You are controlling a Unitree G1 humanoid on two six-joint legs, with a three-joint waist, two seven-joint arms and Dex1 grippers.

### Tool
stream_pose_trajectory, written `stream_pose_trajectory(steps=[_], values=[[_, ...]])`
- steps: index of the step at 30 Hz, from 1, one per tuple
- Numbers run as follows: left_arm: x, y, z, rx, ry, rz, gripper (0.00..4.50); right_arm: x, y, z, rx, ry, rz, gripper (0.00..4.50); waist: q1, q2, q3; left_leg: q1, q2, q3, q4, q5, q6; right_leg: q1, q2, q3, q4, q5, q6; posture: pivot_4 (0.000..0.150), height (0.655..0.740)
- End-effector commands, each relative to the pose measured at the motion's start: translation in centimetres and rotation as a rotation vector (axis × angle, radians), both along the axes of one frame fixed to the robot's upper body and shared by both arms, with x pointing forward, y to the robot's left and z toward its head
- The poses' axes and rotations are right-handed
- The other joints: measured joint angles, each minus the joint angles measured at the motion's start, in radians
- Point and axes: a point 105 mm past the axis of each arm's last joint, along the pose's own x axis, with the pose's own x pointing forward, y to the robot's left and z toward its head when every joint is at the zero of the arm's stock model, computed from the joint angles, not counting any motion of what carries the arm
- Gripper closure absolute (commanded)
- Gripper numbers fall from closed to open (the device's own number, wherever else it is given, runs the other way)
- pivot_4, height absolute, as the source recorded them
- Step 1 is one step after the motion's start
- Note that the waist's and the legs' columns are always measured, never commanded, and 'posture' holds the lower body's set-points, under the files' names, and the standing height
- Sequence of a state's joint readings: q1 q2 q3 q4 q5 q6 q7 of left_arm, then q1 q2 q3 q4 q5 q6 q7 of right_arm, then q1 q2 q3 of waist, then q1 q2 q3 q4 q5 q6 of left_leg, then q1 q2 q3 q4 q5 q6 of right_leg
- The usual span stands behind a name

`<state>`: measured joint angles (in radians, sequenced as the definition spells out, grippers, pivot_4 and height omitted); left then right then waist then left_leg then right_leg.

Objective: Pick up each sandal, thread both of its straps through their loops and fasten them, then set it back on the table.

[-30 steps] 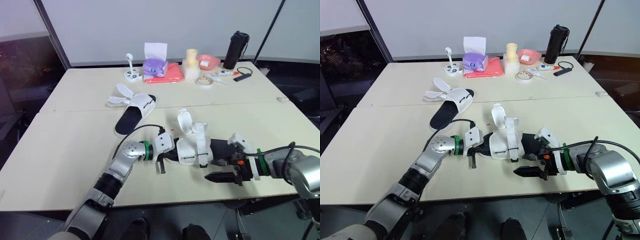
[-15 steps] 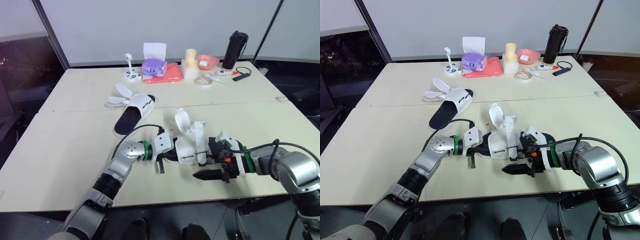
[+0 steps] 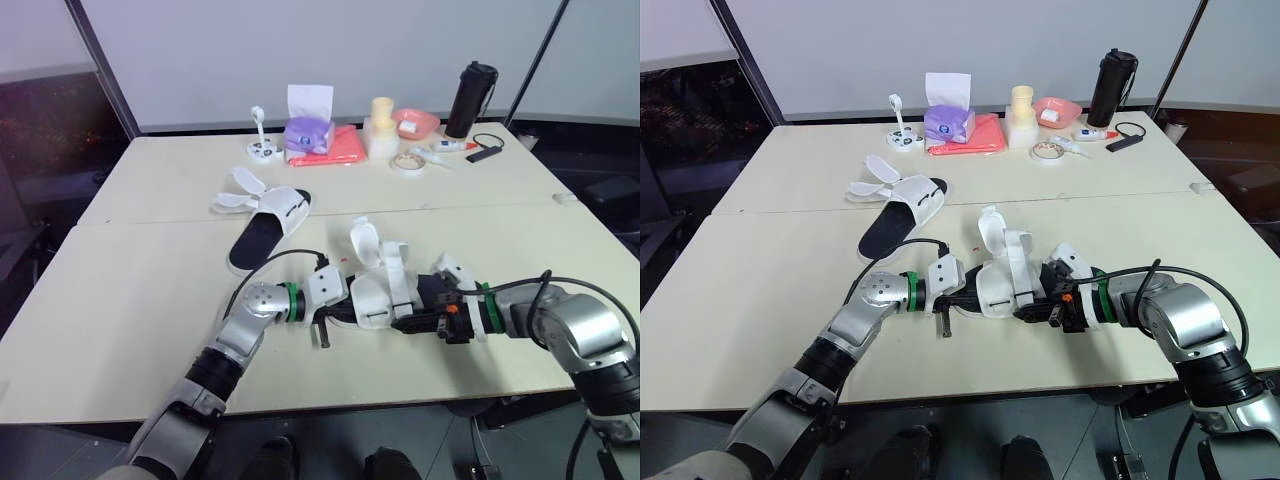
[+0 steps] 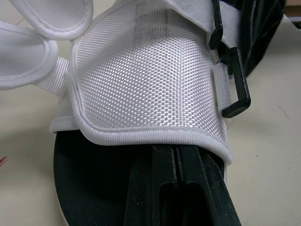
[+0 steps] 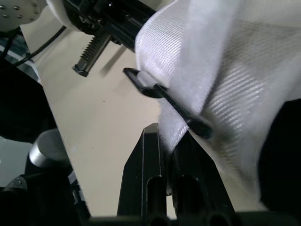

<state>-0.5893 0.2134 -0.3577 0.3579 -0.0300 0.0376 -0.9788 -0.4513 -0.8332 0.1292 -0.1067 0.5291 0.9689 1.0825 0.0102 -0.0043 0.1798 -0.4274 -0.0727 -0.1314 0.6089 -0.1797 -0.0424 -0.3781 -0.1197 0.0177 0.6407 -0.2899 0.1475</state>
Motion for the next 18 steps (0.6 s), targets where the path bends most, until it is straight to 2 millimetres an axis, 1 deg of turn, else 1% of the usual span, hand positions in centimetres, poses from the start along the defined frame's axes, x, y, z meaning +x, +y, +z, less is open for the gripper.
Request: stream_pose_trajectory(steps=[1,4,7,11,16,18], values=[[-0.8,0.1,-2.2,0.056,0.074,0.001,4.5,1.0,-0.1,1.0,-0.006,-0.064,0.003,4.45,-0.001,0.0,0.0,0.0,0.0,0.0,0.0,0.0,0.0,0.0,0.0,0.0,0.0,0.0,0.0,0.15,0.74],[-0.8,0.1,-2.2,0.056,0.074,0.005,4.5,0.7,-0.1,0.8,-0.013,-0.053,0.02,4.45,-0.001,0.0,0.0,0.0,0.0,0.0,0.0,0.0,0.0,0.0,0.0,0.0,0.0,0.0,0.0,0.15,0.74],[-0.6,0.1,-2.2,0.062,0.064,0.01,4.5,-0.6,0.0,0.6,-0.01,-0.023,0.044,4.45,0.0,0.0,0.0,0.0,0.0,0.0,0.0,0.0,0.0,0.0,0.0,0.0,0.0,0.0,0.0,0.15,0.74],[-0.3,0.1,-2.3,0.076,0.05,0.017,4.5,-4.2,0.8,-0.3,-0.008,0.034,0.106,4.45,0.005,0.0,0.0,0.0,0.0,-0.002,0.0,0.0,0.0,0.001,0.0,-0.001,-0.001,0.0,0.0,0.15,0.74],[-0.2,0.1,-2.5,0.078,0.05,0.017,4.5,-7.1,2.2,-0.8,-0.011,0.063,0.166,4.45,0.003,0.0,0.0,0.0,0.0,-0.001,0.001,-0.001,0.001,0.003,0.0,-0.001,-0.004,0.0,0.0,0.15,0.74],[-0.2,0.1,-2.5,0.079,0.05,0.014,4.5,-7.6,2.4,-0.9,-0.02,0.059,0.174,4.45,0.003,0.0,0.0,0.0,0.0,-0.002,0.001,-0.001,0.001,0.004,0.0,-0.002,-0.006,0.0,0.0,0.15,0.74]])
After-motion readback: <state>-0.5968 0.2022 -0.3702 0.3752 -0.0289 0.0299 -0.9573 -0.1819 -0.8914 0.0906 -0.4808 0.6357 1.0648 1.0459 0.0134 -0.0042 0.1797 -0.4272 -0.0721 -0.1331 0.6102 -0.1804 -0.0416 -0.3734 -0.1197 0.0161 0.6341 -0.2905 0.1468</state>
